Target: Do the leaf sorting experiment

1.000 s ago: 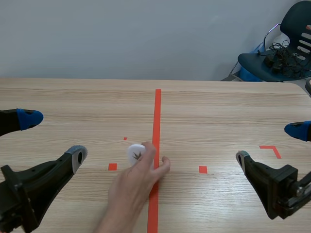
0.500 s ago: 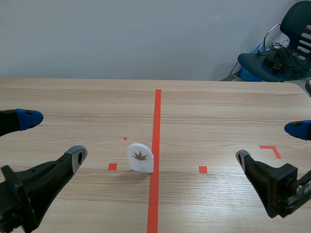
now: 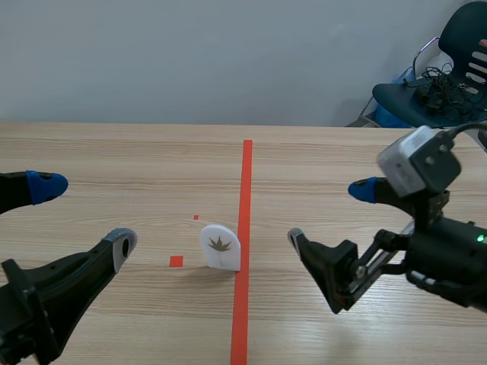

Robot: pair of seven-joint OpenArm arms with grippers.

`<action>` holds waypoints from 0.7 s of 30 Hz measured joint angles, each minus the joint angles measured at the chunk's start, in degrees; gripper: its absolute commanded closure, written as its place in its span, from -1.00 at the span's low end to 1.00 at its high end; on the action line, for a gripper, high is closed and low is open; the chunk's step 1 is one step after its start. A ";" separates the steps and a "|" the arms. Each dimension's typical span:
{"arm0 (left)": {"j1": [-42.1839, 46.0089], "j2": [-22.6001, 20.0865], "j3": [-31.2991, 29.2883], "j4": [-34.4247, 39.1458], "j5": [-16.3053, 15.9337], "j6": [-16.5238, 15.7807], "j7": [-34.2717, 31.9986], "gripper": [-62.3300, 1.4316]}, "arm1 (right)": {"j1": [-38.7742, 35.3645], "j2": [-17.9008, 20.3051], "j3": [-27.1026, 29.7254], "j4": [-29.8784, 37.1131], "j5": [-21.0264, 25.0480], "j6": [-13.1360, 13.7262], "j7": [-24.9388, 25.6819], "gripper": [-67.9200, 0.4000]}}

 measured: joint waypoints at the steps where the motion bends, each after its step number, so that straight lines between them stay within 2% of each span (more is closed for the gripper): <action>1: 0.00 0.00 0.00 0.00 0.00 0.00 0.00 -1.00 | 1.77 -0.55 -2.21 -2.69 -1.60 0.04 1.46 -1.00; 4: 0.00 0.00 0.00 0.00 -0.02 0.00 0.00 -1.00 | 6.54 -3.50 -7.82 -10.38 -5.20 -0.17 5.25 -1.00; 10: 0.00 0.00 0.00 0.00 -0.02 0.00 0.00 -1.00 | 15.32 -12.00 -17.64 -26.43 -11.50 -1.07 12.26 -1.00; 14: 0.00 0.00 0.00 0.00 -0.02 0.00 0.00 -1.00 | 19.43 -17.05 -22.51 -34.56 -13.81 -6.95 15.43 -1.00; 18: 0.00 0.00 0.00 0.00 -0.02 0.00 0.00 -1.00 | 21.79 -20.17 -24.46 -38.38 -14.47 -8.41 16.02 -1.00; 19: 0.00 0.00 0.00 0.00 -0.02 0.00 0.00 -1.00 | 22.01 -20.59 -24.81 -38.69 -14.49 -8.70 16.02 -0.88; 21: 0.00 0.00 0.00 0.00 -0.02 0.00 0.00 -1.00 | 22.05 -20.83 -25.51 -38.75 -14.53 -9.49 16.26 -0.49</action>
